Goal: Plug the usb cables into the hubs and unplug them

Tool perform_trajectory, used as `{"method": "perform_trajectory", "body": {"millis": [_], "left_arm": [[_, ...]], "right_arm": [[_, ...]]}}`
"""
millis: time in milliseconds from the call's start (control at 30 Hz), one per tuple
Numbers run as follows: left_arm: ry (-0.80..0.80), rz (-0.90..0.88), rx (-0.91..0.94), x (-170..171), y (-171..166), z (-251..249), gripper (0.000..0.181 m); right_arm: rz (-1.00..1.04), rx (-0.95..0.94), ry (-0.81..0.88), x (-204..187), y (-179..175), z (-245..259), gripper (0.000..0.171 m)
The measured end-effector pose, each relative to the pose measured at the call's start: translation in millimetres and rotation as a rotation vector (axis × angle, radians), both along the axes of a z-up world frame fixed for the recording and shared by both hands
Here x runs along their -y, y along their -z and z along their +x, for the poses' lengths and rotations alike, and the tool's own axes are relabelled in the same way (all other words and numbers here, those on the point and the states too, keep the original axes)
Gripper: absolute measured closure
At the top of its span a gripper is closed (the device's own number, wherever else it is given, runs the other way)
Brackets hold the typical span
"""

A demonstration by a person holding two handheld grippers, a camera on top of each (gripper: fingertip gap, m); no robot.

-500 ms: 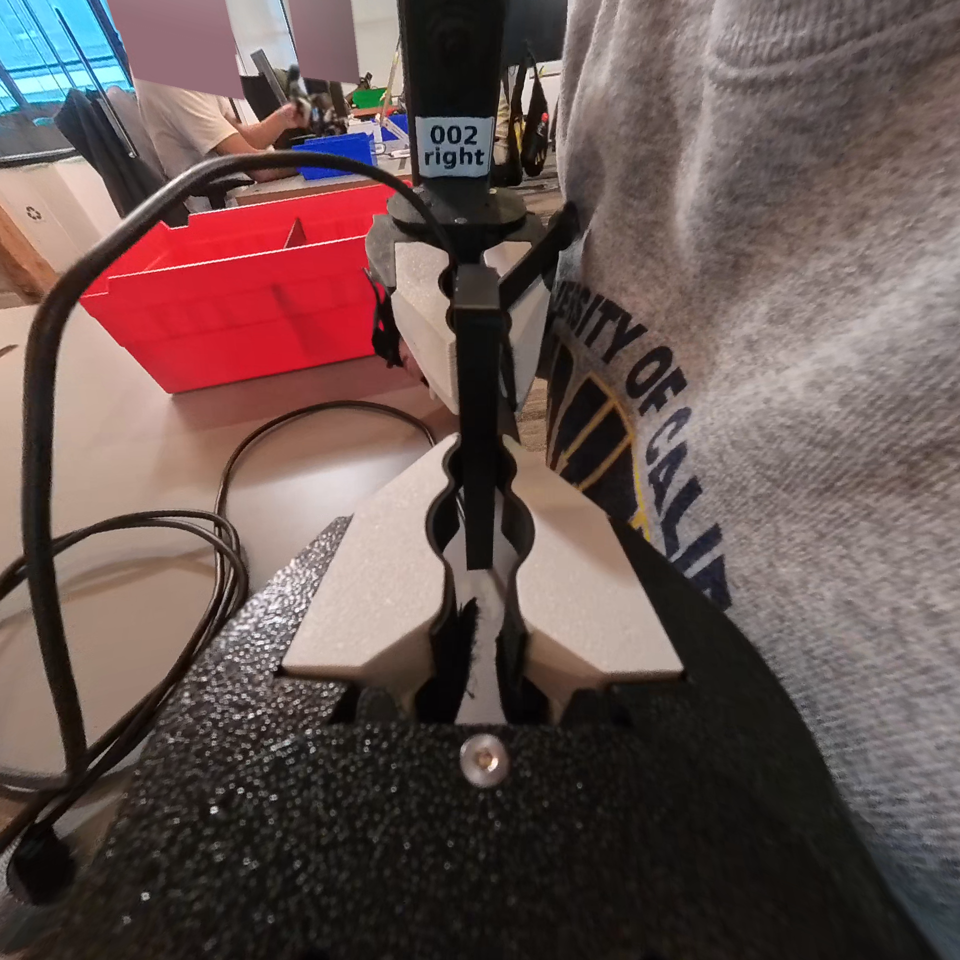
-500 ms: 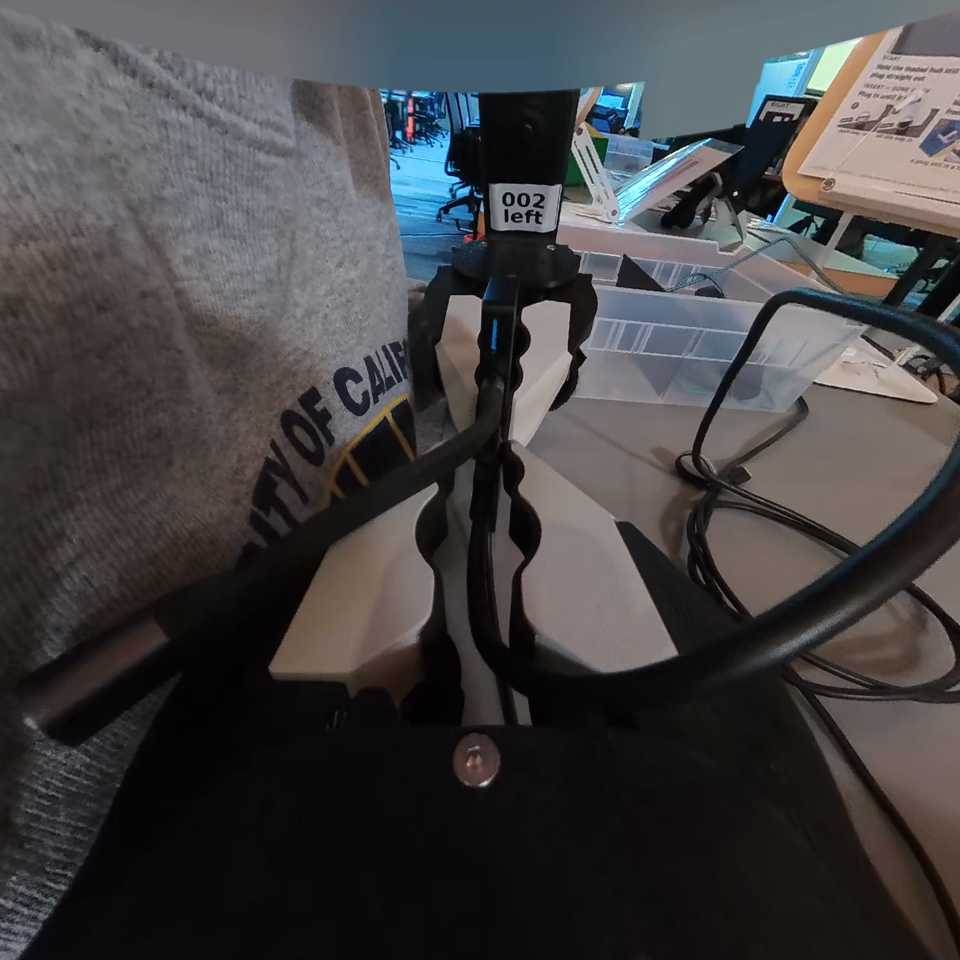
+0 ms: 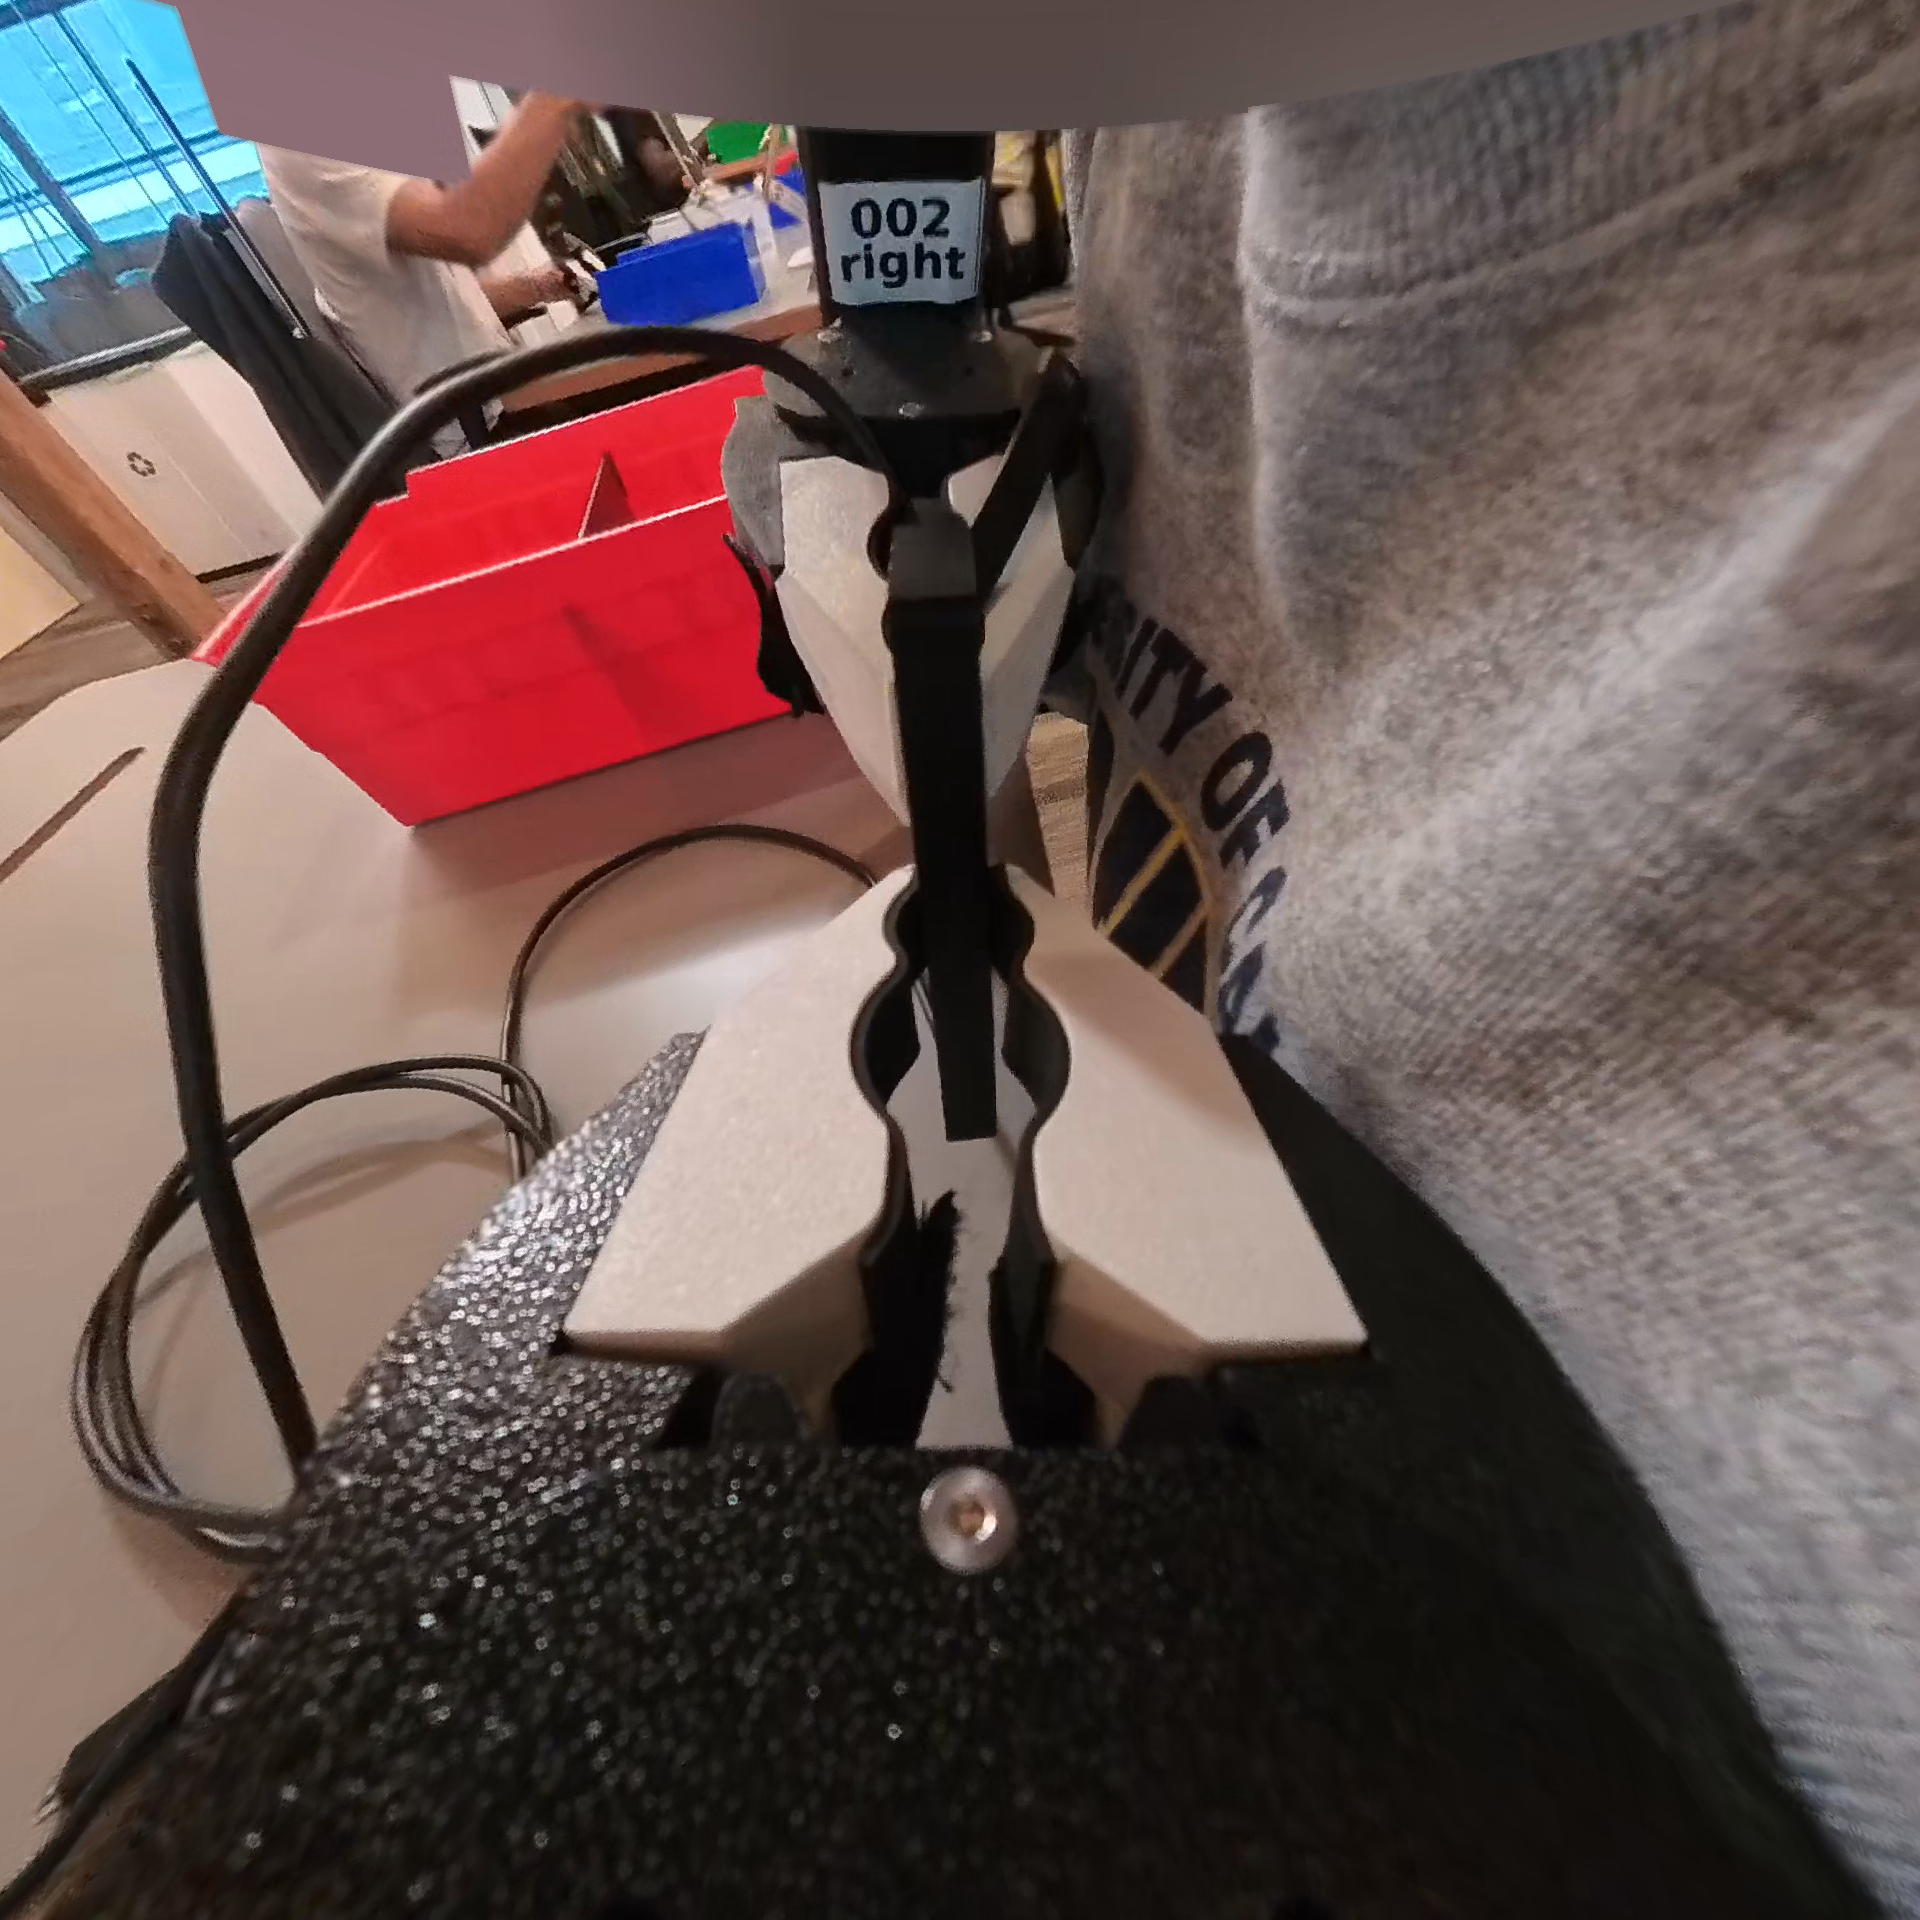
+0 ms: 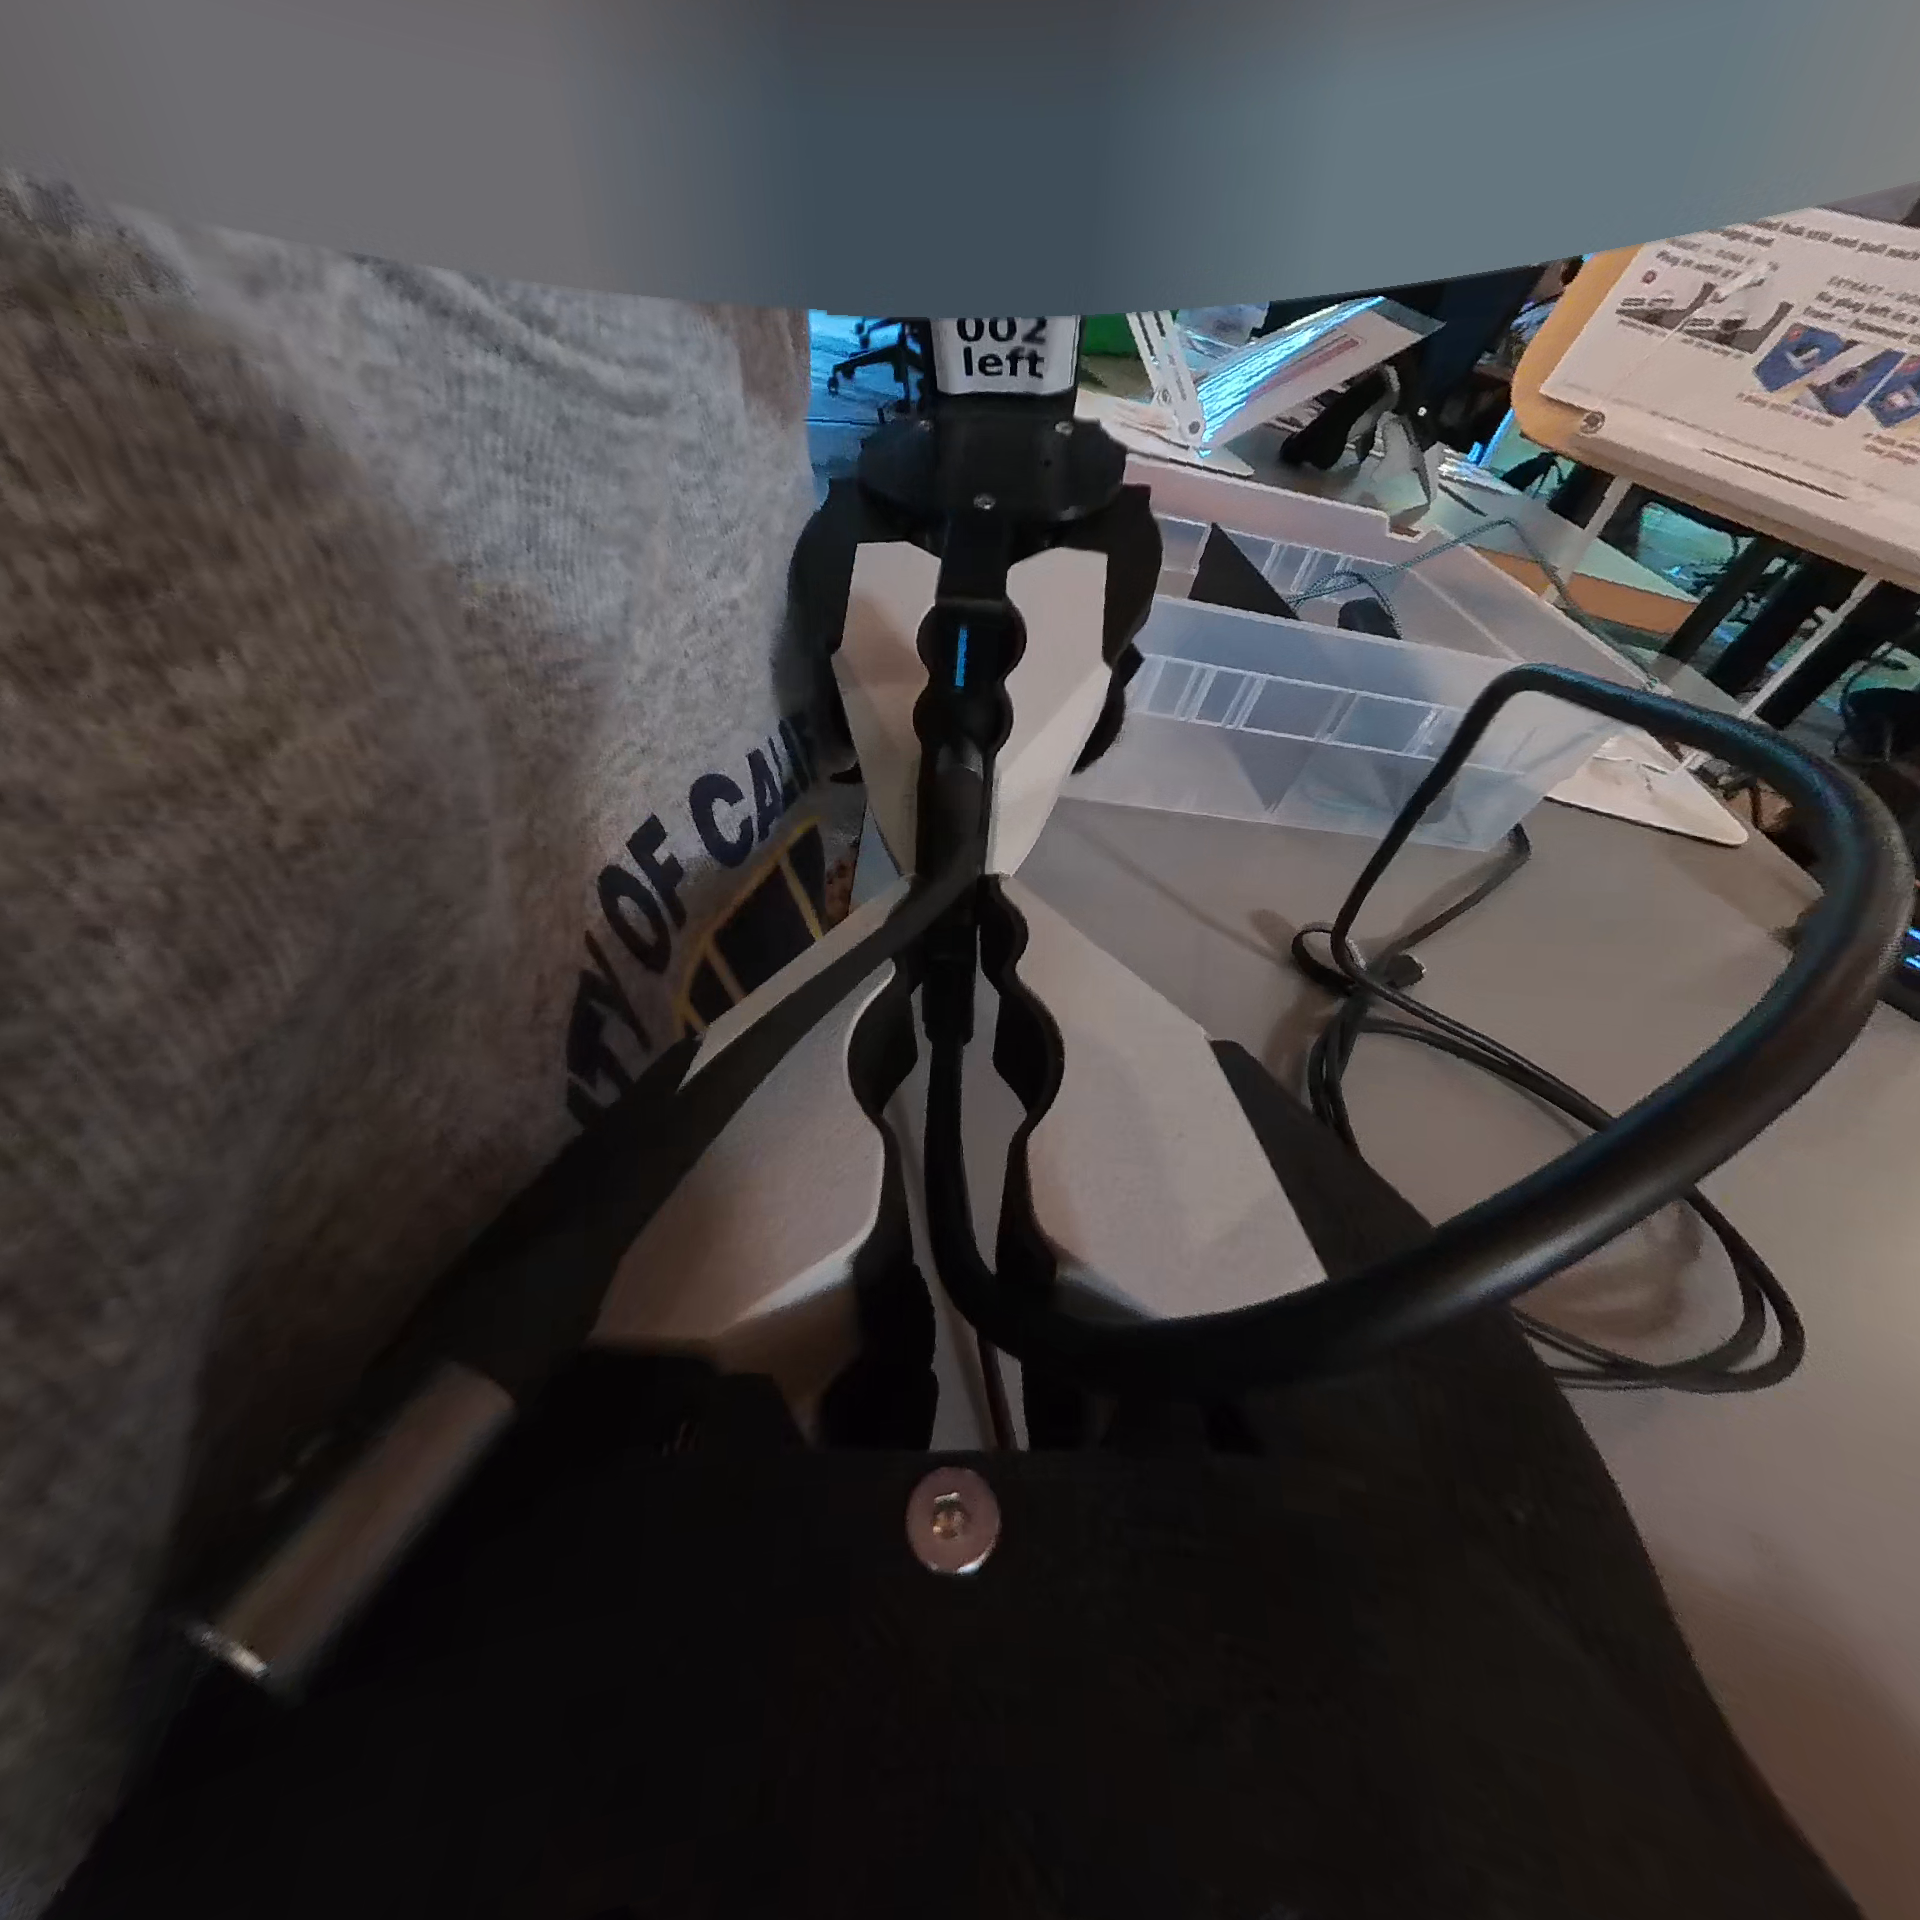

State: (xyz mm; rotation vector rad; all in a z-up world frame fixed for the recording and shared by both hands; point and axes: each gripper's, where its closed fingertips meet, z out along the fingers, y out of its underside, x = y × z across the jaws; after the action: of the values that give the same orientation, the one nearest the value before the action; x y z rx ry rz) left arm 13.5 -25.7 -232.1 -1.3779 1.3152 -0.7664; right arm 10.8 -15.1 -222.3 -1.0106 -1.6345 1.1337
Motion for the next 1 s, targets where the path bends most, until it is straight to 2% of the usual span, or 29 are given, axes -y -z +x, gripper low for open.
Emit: {"method": "perform_trajectory", "body": {"millis": [367, 500, 567, 667, 767, 1000], "left_arm": [[-0.008, 0.02, -0.028, -3.2, -0.6, -10.1, 0.172], [-0.003, -0.016, -0.034, -6.0, 7.9, -12.4, 0.172], [-0.028, -0.114, 0.039, -14.3, 8.8, -13.7, 0.172], [-0.071, -0.271, 0.124, -24.6, 9.3, -8.1, 0.172], [-0.13, -0.298, 0.145, -34.4, 9.7, -10.2, 0.172], [-0.315, -0.467, 0.297, -62.4, 6.8, -28.6, 0.173]], "right_arm": [[0.089, 0.018, 0.03, -5.1, 0.9, 2.3, 0.165], [0.03, 0.048, 0.015, -6.2, 8.9, -0.2, 0.165], [-0.045, 0.015, 0.049, -14.3, 8.8, -3.4, 0.164], [-0.156, -0.018, 0.087, -23.9, 5.0, -6.9, 0.151], [-0.191, 0.006, 0.183, -41.7, 9.4, -7.3, 0.133], [-0.294, -0.024, 0.346, -76.0, 4.9, 0.7, 0.12]]}}
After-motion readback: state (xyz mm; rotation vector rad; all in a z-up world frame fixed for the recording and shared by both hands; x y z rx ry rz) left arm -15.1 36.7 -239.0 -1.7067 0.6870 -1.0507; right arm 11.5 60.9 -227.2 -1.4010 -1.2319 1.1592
